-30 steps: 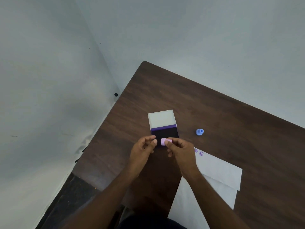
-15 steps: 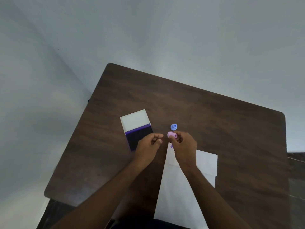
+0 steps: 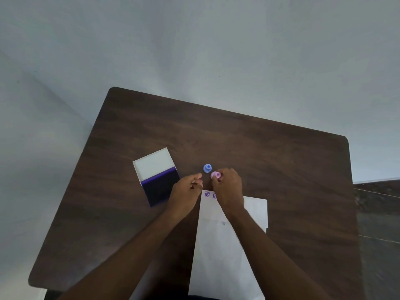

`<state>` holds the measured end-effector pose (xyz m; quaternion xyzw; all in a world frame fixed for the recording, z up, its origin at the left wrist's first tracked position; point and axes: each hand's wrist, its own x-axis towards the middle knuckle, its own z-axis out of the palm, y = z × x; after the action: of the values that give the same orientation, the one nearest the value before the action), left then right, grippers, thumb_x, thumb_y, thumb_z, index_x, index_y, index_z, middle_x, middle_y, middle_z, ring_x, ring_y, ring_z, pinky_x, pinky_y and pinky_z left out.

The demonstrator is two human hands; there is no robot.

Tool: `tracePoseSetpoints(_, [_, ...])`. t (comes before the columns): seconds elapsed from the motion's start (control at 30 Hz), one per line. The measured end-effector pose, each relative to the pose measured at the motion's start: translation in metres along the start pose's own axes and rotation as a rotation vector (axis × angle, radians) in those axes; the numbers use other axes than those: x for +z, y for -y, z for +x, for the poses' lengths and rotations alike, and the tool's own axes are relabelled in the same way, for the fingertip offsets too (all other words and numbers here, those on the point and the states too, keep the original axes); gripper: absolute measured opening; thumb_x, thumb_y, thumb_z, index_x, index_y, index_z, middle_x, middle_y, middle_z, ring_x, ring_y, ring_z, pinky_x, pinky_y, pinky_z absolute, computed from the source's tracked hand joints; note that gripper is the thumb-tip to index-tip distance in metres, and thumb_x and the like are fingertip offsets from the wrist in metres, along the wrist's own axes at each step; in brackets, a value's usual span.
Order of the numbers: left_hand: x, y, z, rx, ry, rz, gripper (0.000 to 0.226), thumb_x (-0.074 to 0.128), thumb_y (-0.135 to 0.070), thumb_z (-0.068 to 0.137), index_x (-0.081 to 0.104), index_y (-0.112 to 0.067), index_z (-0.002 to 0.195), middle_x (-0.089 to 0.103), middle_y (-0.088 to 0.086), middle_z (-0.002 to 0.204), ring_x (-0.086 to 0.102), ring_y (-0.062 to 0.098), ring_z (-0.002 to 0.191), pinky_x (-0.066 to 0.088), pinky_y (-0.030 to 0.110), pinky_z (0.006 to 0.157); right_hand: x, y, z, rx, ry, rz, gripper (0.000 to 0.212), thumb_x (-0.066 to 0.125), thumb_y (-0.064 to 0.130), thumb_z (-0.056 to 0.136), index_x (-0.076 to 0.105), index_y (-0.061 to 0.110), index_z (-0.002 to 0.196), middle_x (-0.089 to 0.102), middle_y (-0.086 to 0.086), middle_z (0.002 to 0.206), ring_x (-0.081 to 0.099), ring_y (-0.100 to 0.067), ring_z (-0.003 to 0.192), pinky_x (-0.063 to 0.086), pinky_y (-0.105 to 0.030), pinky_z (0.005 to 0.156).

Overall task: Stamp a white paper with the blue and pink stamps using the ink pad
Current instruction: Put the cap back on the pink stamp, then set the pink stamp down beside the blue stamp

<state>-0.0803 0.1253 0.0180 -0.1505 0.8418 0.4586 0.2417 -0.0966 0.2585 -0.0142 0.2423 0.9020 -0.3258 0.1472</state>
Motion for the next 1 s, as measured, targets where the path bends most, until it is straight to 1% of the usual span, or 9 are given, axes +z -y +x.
tracePoseSetpoints(0.13, [0.003,-0.001,0.001,-0.020,-0.009,0.030,0.034,0.051,-0.028,0.097,0.058,-0.018,0.128,0.063,0.001,0.127,0.060,0.015,0.113,0.041,0.020,0.089,0.004,0.002,0.004,-0.018,0.036,-0.089,0.026,0.054,0.034,0.092,0.065,0.010,0.089,0.065,-0.005,0.083,0.057,-0.015,0.070,0.042,-0.020,0.066])
tracePoseSetpoints(0.2, [0.004,-0.004,0.000,-0.018,-0.009,0.024,0.034,0.051,-0.029,0.097,0.058,-0.018,0.128,0.063,0.000,0.127,0.060,0.015,0.113,0.042,0.021,0.091,0.003,0.004,0.004,-0.015,0.053,-0.131,0.023,0.058,0.032,0.091,0.065,0.010,0.092,0.066,-0.006,0.086,0.057,-0.015,0.071,0.042,-0.021,0.069])
tracePoseSetpoints(0.3, [0.003,-0.005,0.000,-0.021,-0.012,0.034,0.035,0.051,-0.029,0.097,0.058,-0.017,0.129,0.062,0.001,0.128,0.059,0.016,0.114,0.042,0.022,0.092,0.004,0.006,0.004,-0.008,0.053,-0.145,0.024,0.060,0.033,0.089,0.065,0.010,0.095,0.065,-0.006,0.090,0.056,-0.015,0.073,0.042,-0.021,0.070])
tracePoseSetpoints(0.43, [0.002,-0.003,0.001,-0.017,-0.009,0.007,0.034,0.052,-0.029,0.096,0.058,-0.018,0.128,0.063,0.000,0.128,0.059,0.016,0.115,0.044,0.025,0.094,0.008,0.005,0.002,0.013,0.034,-0.095,0.026,0.057,0.035,0.091,0.063,0.012,0.099,0.065,-0.004,0.094,0.055,-0.014,0.075,0.040,-0.020,0.070])
tracePoseSetpoints(0.6, [-0.001,0.002,0.002,-0.031,0.003,-0.057,0.031,0.054,-0.027,0.096,0.060,-0.022,0.125,0.065,-0.003,0.124,0.062,0.012,0.109,0.049,0.030,0.098,0.004,0.007,-0.003,-0.018,0.004,-0.086,0.024,0.051,0.033,0.094,0.060,0.011,0.098,0.061,-0.004,0.092,0.053,-0.013,0.076,0.039,-0.020,0.070])
tracePoseSetpoints(0.63, [-0.003,0.002,0.002,-0.035,0.000,-0.079,0.030,0.054,-0.026,0.096,0.061,-0.022,0.124,0.066,-0.003,0.123,0.063,0.011,0.107,0.050,0.031,0.097,0.003,0.007,-0.004,-0.030,-0.001,-0.087,0.023,0.051,0.032,0.094,0.059,0.011,0.098,0.060,-0.003,0.092,0.053,-0.013,0.076,0.039,-0.020,0.070])
tracePoseSetpoints(0.7, [-0.006,0.002,0.001,-0.034,-0.015,-0.107,0.029,0.053,-0.022,0.096,0.061,-0.020,0.123,0.067,-0.004,0.120,0.063,0.010,0.105,0.050,0.026,0.094,0.002,0.007,-0.006,-0.046,-0.013,-0.080,0.022,0.050,0.032,0.094,0.057,0.012,0.098,0.057,-0.001,0.091,0.052,-0.012,0.077,0.038,-0.020,0.070])
tracePoseSetpoints(0.83, [-0.016,0.006,0.002,-0.033,-0.048,-0.174,0.027,0.052,-0.020,0.096,0.063,-0.018,0.121,0.069,-0.004,0.114,0.065,0.005,0.091,0.048,0.012,0.077,0.002,0.007,-0.008,-0.072,-0.051,-0.050,0.020,0.050,0.034,0.093,0.057,0.015,0.097,0.057,0.001,0.092,0.050,-0.010,0.074,0.037,-0.018,0.068])
tracePoseSetpoints(1.0, [-0.031,0.015,0.001,-0.053,-0.106,-0.263,0.025,0.052,-0.018,0.096,0.065,-0.017,0.117,0.070,-0.004,0.107,0.066,0.006,0.086,0.052,0.016,0.078,-0.003,0.013,-0.009,-0.088,-0.051,-0.060,0.017,0.054,0.030,0.091,0.057,0.014,0.095,0.059,-0.001,0.094,0.050,-0.011,0.074,0.035,-0.015,0.065])
